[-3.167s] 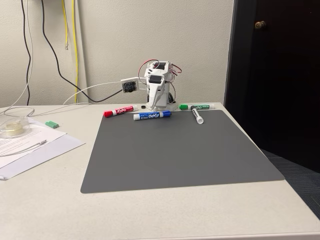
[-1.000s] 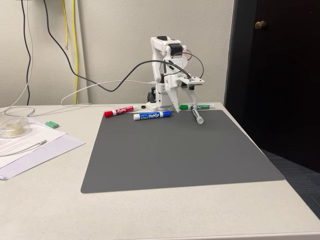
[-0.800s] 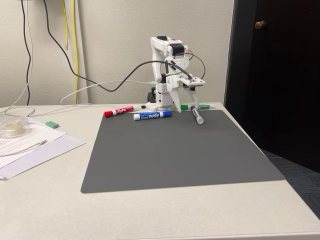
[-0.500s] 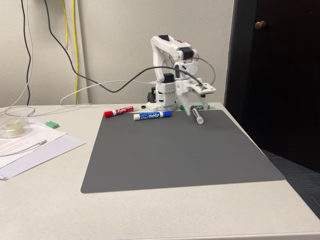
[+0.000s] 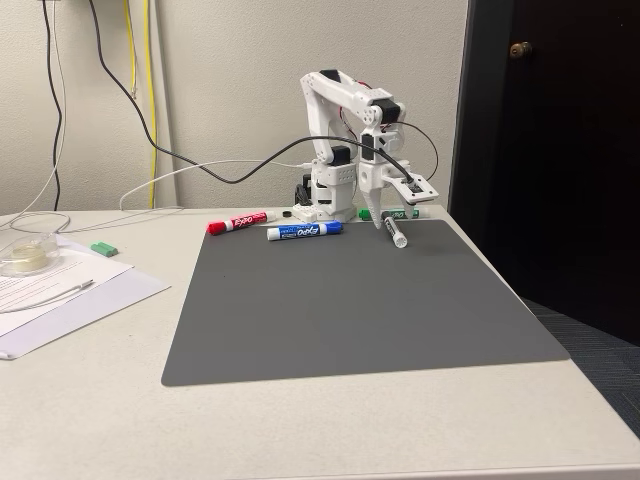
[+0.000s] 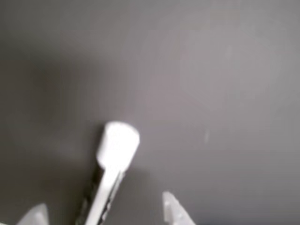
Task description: Pick up the black marker.
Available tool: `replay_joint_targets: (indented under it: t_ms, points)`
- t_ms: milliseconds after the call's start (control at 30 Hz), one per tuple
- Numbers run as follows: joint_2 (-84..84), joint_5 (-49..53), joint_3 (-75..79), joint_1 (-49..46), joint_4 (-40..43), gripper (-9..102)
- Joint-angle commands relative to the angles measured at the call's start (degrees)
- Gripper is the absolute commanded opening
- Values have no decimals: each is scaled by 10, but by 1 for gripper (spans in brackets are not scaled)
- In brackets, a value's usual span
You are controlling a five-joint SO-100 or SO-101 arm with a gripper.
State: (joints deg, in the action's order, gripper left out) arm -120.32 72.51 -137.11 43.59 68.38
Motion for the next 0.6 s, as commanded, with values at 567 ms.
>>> replay_joint_targets:
  t_ms: [567]
  points:
    - [-47, -70, -78, 24, -54, 38]
